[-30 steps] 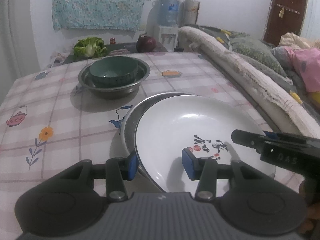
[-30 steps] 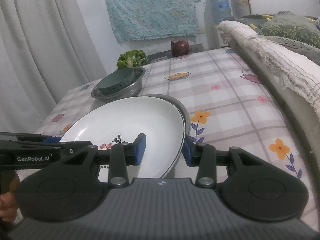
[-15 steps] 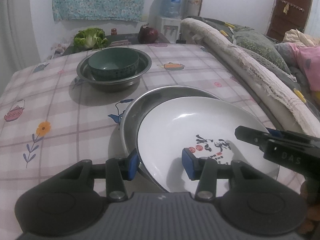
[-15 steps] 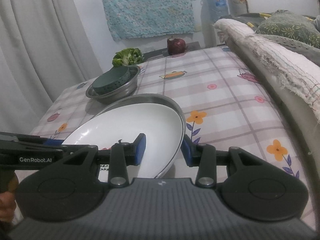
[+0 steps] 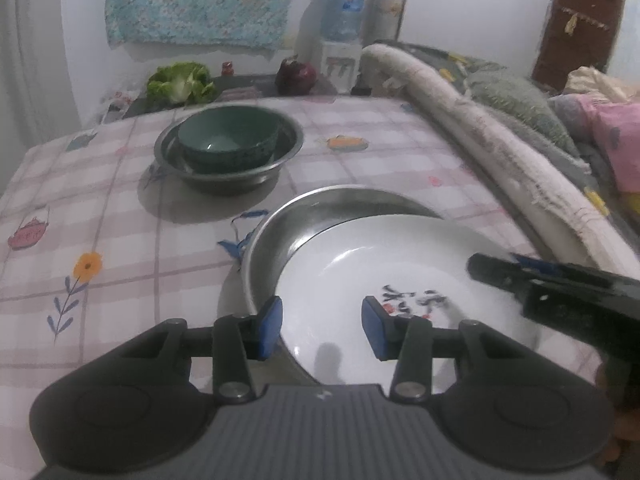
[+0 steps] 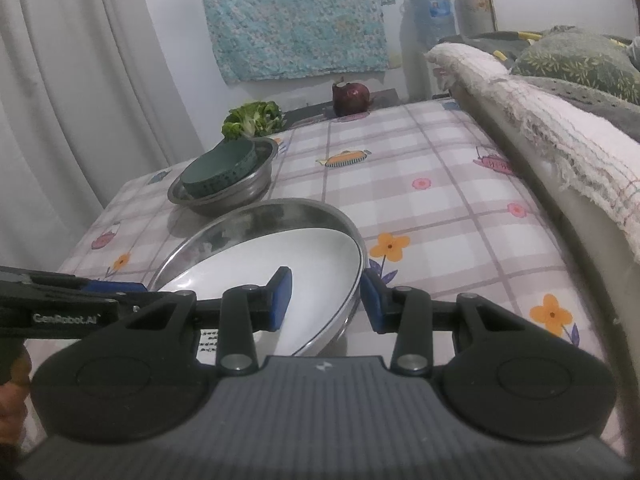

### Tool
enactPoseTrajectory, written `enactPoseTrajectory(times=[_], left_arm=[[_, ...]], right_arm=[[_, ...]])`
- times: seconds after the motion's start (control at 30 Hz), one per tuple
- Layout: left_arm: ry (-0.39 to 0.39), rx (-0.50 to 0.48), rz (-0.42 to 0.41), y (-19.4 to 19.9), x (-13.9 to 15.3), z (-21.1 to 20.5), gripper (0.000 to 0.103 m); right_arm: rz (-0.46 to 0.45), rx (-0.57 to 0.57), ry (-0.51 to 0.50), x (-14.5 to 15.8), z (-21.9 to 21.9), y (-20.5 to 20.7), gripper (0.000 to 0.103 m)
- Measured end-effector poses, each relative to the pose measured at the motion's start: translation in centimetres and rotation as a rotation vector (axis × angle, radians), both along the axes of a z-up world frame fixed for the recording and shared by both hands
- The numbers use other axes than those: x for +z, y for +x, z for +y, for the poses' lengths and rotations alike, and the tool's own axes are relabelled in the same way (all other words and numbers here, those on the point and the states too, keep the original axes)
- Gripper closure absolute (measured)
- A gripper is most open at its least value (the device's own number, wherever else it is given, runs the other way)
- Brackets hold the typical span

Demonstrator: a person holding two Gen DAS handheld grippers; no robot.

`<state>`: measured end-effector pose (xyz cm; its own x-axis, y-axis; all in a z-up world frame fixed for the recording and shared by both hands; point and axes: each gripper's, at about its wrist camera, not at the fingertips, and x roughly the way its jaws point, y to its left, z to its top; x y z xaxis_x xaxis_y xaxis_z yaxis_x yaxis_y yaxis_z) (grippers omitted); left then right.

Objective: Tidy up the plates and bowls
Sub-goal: 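Lower the white plate onto the steel plates with both tools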

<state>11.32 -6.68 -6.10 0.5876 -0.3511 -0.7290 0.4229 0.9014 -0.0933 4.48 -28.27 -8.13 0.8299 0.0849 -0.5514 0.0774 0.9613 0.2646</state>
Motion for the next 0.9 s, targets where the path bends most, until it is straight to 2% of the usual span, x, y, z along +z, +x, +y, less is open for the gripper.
enactPoseTrajectory(times=[0.13, 0.3, 0.43, 0.57, 0.9], left_arm=[[0.001, -0.009, -0.044, -0.6, 0.6, 0.2, 0.058], [-0.013, 0.004, -0.075, -0.8, 0.9, 1.2, 0.054], [-0.011, 0.037, -0.054, 0.2, 0.3, 1.9, 0.051], [-0.001, 0.058, -0.011, 2.1, -1.1, 1.8, 0.052], [-0.005, 0.084, 0.034, 4.3, -3.6, 1.4, 0.07]], right_arm=[[0.0, -0.006, -0.002, 0.0, -0.1, 0.2, 0.066], [-0.054, -0.027, -0.031, 0.7, -0.4, -0.1, 0.066], [-0.054, -0.059, -0.004, 0.7, -1.6, 0.3, 0.065], [-0.038, -0.076, 0.067, 0.0, -3.2, 1.4, 0.062], [0.043, -0.047, 0.23, -3.3, -4.7, 4.9, 0.063]])
